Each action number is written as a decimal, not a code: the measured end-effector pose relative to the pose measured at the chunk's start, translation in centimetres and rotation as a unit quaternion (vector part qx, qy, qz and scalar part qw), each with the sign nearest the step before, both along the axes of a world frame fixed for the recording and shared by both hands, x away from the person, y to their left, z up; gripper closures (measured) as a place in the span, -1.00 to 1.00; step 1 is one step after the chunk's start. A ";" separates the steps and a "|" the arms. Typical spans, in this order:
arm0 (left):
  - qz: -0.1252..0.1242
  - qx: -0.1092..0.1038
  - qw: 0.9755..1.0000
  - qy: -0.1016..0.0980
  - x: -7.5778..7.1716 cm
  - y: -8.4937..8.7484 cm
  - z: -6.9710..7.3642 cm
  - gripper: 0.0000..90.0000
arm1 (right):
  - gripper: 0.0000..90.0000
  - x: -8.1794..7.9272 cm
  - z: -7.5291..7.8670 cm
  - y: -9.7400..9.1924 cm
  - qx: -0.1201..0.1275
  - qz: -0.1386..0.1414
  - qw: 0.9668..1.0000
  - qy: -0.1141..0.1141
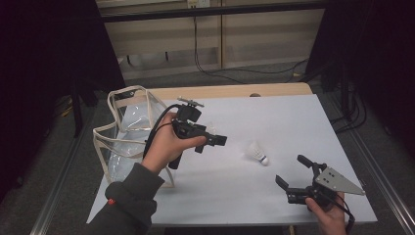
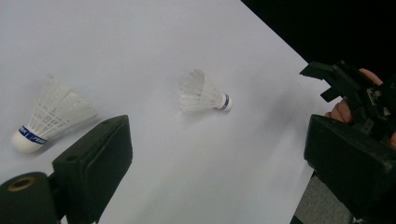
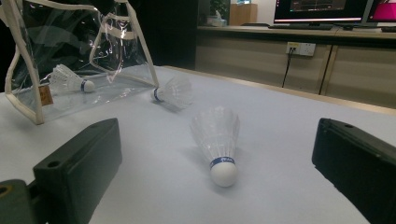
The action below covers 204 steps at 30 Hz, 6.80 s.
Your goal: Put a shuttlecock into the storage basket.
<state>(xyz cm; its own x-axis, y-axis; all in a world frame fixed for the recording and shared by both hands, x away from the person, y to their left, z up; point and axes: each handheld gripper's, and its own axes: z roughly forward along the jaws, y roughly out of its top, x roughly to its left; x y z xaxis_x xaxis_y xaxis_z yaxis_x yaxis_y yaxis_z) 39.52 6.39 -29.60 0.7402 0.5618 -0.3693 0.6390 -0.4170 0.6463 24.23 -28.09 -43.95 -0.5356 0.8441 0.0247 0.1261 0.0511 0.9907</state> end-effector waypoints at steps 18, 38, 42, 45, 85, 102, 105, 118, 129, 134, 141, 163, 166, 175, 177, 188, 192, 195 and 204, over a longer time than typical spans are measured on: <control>-0.002 0.009 1.000 -0.007 0.1 -0.9 -1.9 -0.85 | -0.97 -0.1 0.0 -0.3 0.000 -0.003 1.000 0.001; -0.007 0.008 1.000 -0.011 0.0 -1.4 -3.8 -0.90 | -0.97 0.1 0.1 -0.1 0.000 0.000 1.000 -0.002; -0.008 0.008 1.000 -0.011 0.0 -1.6 -4.1 -0.91 | -0.97 0.2 0.1 -0.1 0.000 0.001 1.000 -0.001; -0.009 0.006 1.000 -0.013 -0.1 -1.8 -4.4 -0.91 | -0.97 0.2 0.1 -0.1 0.000 0.001 1.000 -0.001; -0.048 0.023 0.998 -0.025 -0.1 -4.4 -6.7 -0.92 | -0.97 0.6 0.0 -0.1 0.003 0.000 1.000 0.000; -0.057 0.025 0.998 -0.030 -0.2 -4.9 -7.4 -0.92 | -0.97 0.5 0.1 -0.2 0.000 0.000 1.000 -0.002; -0.059 0.020 0.998 -0.030 -0.2 -5.0 -7.4 -0.92 | -0.97 0.5 0.1 -0.1 0.001 0.000 1.000 -0.004; -0.049 0.025 0.998 -0.032 0.0 -5.0 -7.8 -0.92 | -0.97 0.6 0.1 -0.1 0.000 0.002 1.000 -0.005; -0.053 0.023 0.998 -0.032 0.2 -5.4 -8.3 -0.92 | -0.97 0.6 0.2 -0.1 0.002 0.000 1.000 -0.005; -0.050 0.022 0.998 -0.034 0.3 -5.8 -8.6 -0.92 | -0.97 0.5 0.1 -0.1 0.001 0.000 1.000 -0.005; -0.053 0.027 0.998 -0.036 0.5 -6.0 -9.0 -0.93 | -0.97 0.5 0.2 -0.2 0.001 -0.001 1.000 -0.005; -0.057 0.024 0.997 -0.042 1.0 -6.9 -9.9 -0.93 | -0.97 0.5 0.2 -0.2 0.001 0.000 1.000 -0.006; -0.058 0.023 0.997 -0.043 1.1 -7.1 -10.1 -0.93 | -0.97 0.5 0.2 -0.3 0.000 -0.001 1.000 -0.007; -0.061 0.030 0.996 -0.051 1.3 -7.6 -10.5 -0.93 | -0.97 0.5 0.2 -0.3 0.001 -0.001 1.000 -0.007; -0.059 0.028 0.997 -0.050 1.4 -7.6 -10.6 -0.93 | -0.97 0.5 0.2 -0.3 0.000 -0.001 1.000 -0.007; -0.070 0.032 0.995 -0.061 1.7 -8.1 -11.3 -0.87 | -0.96 0.5 0.2 -0.3 0.000 0.000 1.000 -0.006; -0.073 0.035 0.995 -0.066 1.8 -8.3 -11.6 -0.86 | -0.96 0.5 0.2 -0.2 0.000 0.000 1.000 -0.006; -0.073 0.036 0.994 -0.067 1.9 -8.4 -11.8 -0.85 | -0.96 0.5 0.2 -0.2 0.001 0.000 1.000 -0.006; -0.079 0.036 0.994 -0.071 1.9 -8.9 -12.4 -0.80 | -0.96 0.6 0.2 -0.3 0.002 -0.001 1.000 -0.007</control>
